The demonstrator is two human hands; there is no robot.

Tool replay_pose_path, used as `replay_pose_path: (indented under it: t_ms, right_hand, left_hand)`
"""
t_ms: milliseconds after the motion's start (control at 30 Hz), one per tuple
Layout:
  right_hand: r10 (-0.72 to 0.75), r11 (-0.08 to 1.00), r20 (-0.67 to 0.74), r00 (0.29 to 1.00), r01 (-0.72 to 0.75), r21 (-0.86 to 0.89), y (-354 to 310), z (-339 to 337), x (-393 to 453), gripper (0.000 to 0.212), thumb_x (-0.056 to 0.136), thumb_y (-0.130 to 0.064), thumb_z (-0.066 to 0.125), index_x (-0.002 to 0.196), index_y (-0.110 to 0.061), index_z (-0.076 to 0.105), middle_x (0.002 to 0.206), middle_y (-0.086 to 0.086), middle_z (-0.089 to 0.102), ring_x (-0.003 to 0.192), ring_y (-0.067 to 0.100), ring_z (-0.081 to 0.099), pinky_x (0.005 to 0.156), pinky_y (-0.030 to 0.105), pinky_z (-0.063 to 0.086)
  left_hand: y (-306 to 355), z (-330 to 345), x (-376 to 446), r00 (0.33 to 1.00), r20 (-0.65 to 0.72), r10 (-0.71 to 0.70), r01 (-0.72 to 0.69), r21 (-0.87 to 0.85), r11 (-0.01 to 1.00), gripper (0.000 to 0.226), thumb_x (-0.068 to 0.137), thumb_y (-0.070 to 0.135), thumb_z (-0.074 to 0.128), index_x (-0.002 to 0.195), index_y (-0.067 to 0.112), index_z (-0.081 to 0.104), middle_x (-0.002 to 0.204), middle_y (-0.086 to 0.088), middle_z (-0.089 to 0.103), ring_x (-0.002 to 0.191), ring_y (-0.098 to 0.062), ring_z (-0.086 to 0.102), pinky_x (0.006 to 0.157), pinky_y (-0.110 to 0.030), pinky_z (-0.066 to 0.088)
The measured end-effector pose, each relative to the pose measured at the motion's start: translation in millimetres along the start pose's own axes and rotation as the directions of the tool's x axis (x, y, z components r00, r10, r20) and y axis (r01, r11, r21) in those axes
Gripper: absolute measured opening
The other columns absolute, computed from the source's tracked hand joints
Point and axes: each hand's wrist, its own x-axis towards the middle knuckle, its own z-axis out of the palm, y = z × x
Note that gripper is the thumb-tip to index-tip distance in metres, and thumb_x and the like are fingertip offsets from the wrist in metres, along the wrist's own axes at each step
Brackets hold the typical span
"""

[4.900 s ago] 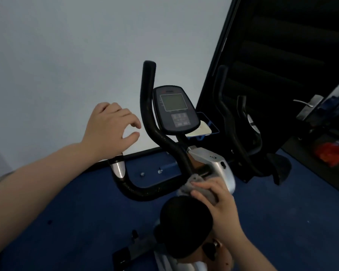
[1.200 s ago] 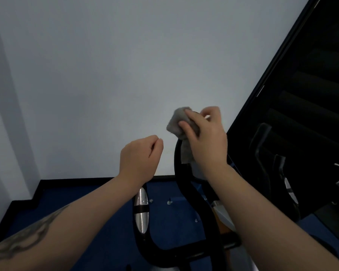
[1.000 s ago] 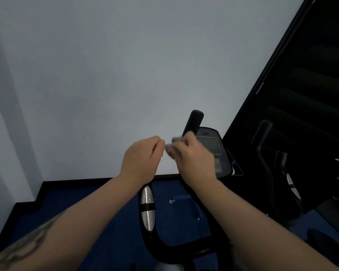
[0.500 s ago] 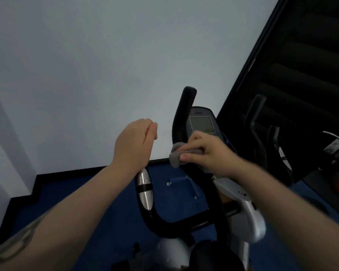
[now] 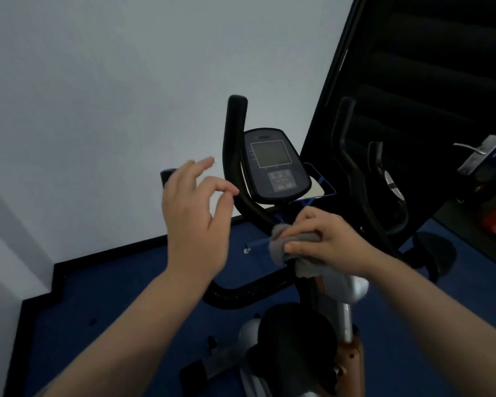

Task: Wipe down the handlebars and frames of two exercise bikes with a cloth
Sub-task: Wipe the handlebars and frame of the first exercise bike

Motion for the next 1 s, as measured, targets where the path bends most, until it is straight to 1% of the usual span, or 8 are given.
replay_pose_path:
  t_ms: [100,233,433,533,667,733,867,1000]
  right_hand:
    - [0.123,0.992,-0.292,0.948,-0.108,0.068,1,9,12,0.013,0.081,-0.026,0.073,0.095,-0.026,0.073,0.097,0.008,0.064,0.091,0.012,0.061,0.087,0.025,0.048]
    - [0.257,0.966,-0.402,0.879,-0.249,0.073,1,46,-15,0.02,0.088,-0.035,0.064,0.104,-0.027,0.072,0.091,-0.006,0.058,0.085,0.001,0.056,0.073,0.016,0.042]
    - [0.253,0.96,-0.37,0.894,-0.278,-0.015,15,38,-89,0.025,0.08,-0.054,0.058,0.091,-0.037,0.071,0.084,-0.016,0.053,0.08,0.0,0.055,0.065,0.019,0.046]
    - [0.244,0.964,-0.448,0.86,-0.264,0.017,10,34,-50,0.022,0.085,-0.042,0.064,0.098,-0.027,0.074,0.091,-0.01,0.052,0.087,0.011,0.057,0.075,0.031,0.047]
    - [0.27,0.961,-0.475,0.837,-0.205,0.185,9,63,-75,0.027,0.085,-0.031,0.069,0.111,-0.024,0.07,0.086,-0.004,0.053,0.081,0.01,0.056,0.074,0.027,0.048]
    - [0.214,0.974,-0.439,0.873,-0.153,0.17,16,64,-111,0.03,0.08,-0.036,0.071,0.109,-0.031,0.07,0.083,-0.009,0.055,0.077,0.006,0.058,0.068,0.02,0.049]
    - [0.279,0.96,-0.239,0.93,-0.275,0.053,27,37,-136,0.026,0.072,-0.06,0.062,0.087,-0.042,0.072,0.084,-0.016,0.055,0.077,0.001,0.057,0.065,0.031,0.052]
    - [0.259,0.952,-0.533,0.805,-0.307,-0.002,24,17,-75,0.027,0.084,-0.048,0.061,0.096,-0.027,0.072,0.09,-0.009,0.052,0.077,0.008,0.055,0.062,0.031,0.044]
  left_hand:
    - [17,20,-26,0.996,0.081,-0.02,0.024,-0.048,0.999,0.014,0.088,0.018,0.055,0.087,0.021,0.068,0.128,0.01,0.052,0.129,-0.01,0.037,0.111,-0.033,0.026]
    - [29,40,-53,0.977,0.195,-0.084,0.102,-0.086,0.991,0.013,0.089,0.017,0.058,0.087,0.028,0.065,0.125,0.013,0.053,0.124,-0.002,0.036,0.109,-0.037,0.03]
    - [26,48,-80,0.935,0.339,-0.107,0.078,0.097,0.992,0.023,0.093,0.02,0.052,0.114,0.028,0.058,0.14,0.009,0.046,0.135,-0.006,0.033,0.114,-0.041,0.028]
    - [24,49,-79,0.91,0.407,-0.084,-0.023,0.252,0.967,0.04,0.097,0.023,0.047,0.137,0.018,0.047,0.155,0.002,0.03,0.145,-0.012,0.019,0.12,-0.033,0.015]
    - [24,48,-82,0.885,0.461,-0.064,-0.099,0.32,0.942,0.051,0.101,0.026,0.04,0.15,0.021,0.028,0.161,0.005,0.013,0.147,-0.006,0.003,0.121,-0.031,0.006]
    - [23,49,-82,0.868,0.495,-0.045,-0.142,0.335,0.932,0.053,0.101,0.03,0.035,0.152,0.026,0.02,0.162,0.01,0.004,0.144,0.0,-0.006,0.12,-0.028,0.0]
    - [21,52,-82,0.816,0.577,-0.044,-0.208,0.363,0.908,0.055,0.102,0.036,0.03,0.153,0.031,0.011,0.161,0.012,-0.003,0.143,0.002,-0.011,0.119,-0.026,-0.003]
    - [20,53,-81,0.811,0.581,-0.073,-0.189,0.378,0.906,0.056,0.101,0.036,0.033,0.153,0.03,0.012,0.162,0.01,-0.001,0.148,-0.007,-0.003,0.122,-0.034,0.005]
